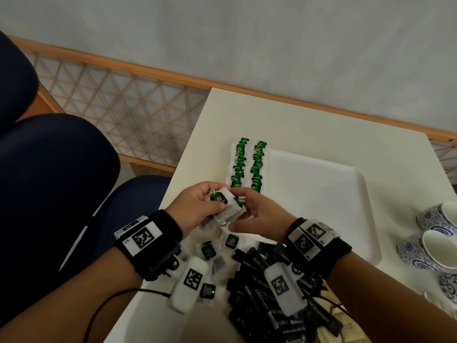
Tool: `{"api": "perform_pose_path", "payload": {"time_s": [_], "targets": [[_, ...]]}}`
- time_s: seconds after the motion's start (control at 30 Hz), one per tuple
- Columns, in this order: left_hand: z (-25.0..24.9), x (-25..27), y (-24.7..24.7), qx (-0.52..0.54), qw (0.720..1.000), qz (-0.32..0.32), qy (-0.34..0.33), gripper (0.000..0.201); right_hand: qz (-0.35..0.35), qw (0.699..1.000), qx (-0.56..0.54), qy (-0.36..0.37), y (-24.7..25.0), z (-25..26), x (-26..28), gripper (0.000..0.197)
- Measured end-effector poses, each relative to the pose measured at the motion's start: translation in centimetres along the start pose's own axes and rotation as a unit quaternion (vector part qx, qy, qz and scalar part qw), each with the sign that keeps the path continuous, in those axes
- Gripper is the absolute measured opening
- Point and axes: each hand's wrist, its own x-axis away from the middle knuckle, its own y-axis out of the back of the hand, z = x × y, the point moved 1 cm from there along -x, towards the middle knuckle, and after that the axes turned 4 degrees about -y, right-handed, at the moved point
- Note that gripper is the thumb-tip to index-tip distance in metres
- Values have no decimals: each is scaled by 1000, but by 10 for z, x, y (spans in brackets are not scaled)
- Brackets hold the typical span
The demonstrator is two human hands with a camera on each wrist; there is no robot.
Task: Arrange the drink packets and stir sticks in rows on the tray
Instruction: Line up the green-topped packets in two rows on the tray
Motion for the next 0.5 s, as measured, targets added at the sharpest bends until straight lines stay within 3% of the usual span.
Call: {"api": "perform_pose_path", "payload": {"time_s": [0.07, 0.27, 0.5], "targets": [[-2, 1, 0, -22, 1000, 12, -17, 36, -14, 998, -59, 2, -2, 0, 0, 55], [1, 4, 7, -48, 998, -1, -43, 42, -70, 997, -12, -34, 10, -3, -2, 44], [2, 6, 4, -86, 996, 30, -24, 47, -89, 996, -11, -8, 6, -4, -5, 28]]}}
